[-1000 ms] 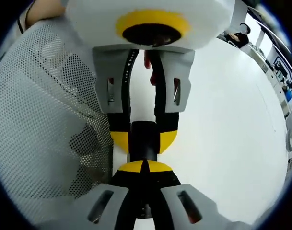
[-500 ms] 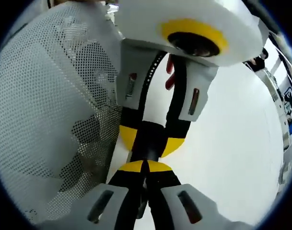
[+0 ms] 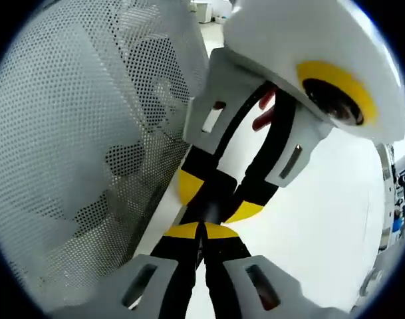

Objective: Press the specified remote control buttons in sequence, fully releasing each button before pressing the next.

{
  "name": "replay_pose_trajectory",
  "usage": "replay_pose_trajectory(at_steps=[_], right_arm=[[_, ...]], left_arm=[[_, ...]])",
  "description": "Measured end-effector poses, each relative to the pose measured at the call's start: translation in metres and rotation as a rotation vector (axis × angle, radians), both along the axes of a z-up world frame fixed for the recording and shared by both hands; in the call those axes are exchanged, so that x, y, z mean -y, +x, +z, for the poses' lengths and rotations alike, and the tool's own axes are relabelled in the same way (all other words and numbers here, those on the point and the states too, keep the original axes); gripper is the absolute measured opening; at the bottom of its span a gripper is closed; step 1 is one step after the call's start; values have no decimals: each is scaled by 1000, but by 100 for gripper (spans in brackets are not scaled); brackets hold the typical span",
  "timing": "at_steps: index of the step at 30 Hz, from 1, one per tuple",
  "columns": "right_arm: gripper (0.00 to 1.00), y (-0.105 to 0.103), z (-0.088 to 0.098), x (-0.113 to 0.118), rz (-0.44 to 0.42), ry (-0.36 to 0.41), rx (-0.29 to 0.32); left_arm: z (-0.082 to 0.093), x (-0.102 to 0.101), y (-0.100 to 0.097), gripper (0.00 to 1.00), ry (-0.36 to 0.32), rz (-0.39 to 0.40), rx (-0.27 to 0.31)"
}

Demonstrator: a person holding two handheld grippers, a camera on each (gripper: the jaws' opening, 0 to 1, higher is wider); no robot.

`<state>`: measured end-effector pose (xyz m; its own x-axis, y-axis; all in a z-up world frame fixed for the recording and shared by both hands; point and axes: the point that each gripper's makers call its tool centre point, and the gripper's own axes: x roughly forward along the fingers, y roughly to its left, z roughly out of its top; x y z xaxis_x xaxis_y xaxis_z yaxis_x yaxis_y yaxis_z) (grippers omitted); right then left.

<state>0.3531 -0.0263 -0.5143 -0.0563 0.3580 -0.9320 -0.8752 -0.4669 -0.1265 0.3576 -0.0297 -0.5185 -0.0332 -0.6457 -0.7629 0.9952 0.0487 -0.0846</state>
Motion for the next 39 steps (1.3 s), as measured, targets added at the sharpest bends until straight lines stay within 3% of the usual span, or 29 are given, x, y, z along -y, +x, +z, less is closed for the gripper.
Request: replay_pose_trajectory(at_steps=[3,6,8,11,15,20,23,28,33,39], right_arm=[[0,-1,0,0,35,-20,14],[0,1,1,-1,31,-33,-10],[0,2,1,0,10,-23,-48],[0,2,2,0,-106,0,-111],[0,3,1,0,-89,7,-88],[0,5,1,-1,-226,2,-165],[0,6,1,-1,-366,37,-229],[0,7,2,0,-515,130,-284],[0,5,3,2,-528,177,-235],[0,6,3,1,-535,170,-193]], left_arm=[[0,0,0,24,-1,1,-1],[0,0,0,24,-1,1,-1],[0,0,0,24,-1,2,-1],[0,0,0,24,-5,7,-6],[0,0,0,24,-5,6,-5],[0,0,0,24,-6,6,-5],[0,0,0,24,-8,7,-6],[0,1,0,24,-9,8,-7],[0,1,0,24,-10,10,-8],[0,1,0,24,-11,10,-8]])
